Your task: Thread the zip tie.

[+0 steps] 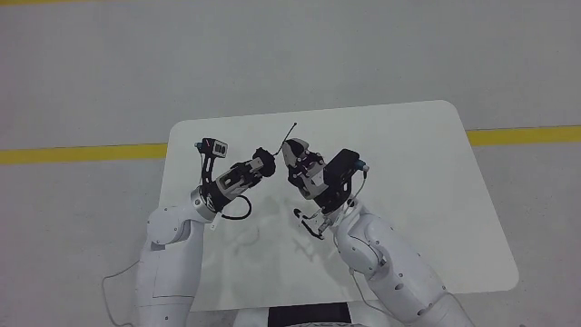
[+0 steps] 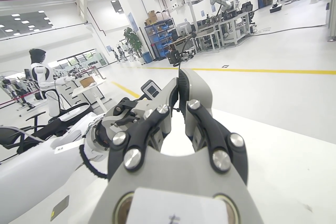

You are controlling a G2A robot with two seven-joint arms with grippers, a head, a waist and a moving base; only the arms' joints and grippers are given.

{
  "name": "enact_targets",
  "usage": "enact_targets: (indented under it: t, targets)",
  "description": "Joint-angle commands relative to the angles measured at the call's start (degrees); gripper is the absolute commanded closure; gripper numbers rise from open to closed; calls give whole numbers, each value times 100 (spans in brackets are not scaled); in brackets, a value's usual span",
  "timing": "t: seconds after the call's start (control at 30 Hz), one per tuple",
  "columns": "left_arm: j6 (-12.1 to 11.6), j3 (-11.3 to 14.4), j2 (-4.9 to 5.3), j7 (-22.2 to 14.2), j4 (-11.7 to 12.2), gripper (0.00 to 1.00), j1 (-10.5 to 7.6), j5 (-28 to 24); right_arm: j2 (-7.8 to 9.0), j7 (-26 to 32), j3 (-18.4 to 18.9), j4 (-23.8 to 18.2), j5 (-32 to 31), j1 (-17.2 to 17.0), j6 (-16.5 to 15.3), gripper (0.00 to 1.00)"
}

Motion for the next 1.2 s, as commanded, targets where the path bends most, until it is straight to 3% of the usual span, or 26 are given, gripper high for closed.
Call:
enact_targets:
  t: [0.0, 1.17]
  targets:
    - [0, 0, 0, 0, 0, 100, 0, 0, -3, 4, 1, 3, -4, 2, -1, 100]
    - [0, 0, 0, 0, 0, 100, 0, 0, -29, 257, 33, -16, 185, -116, -53, 100]
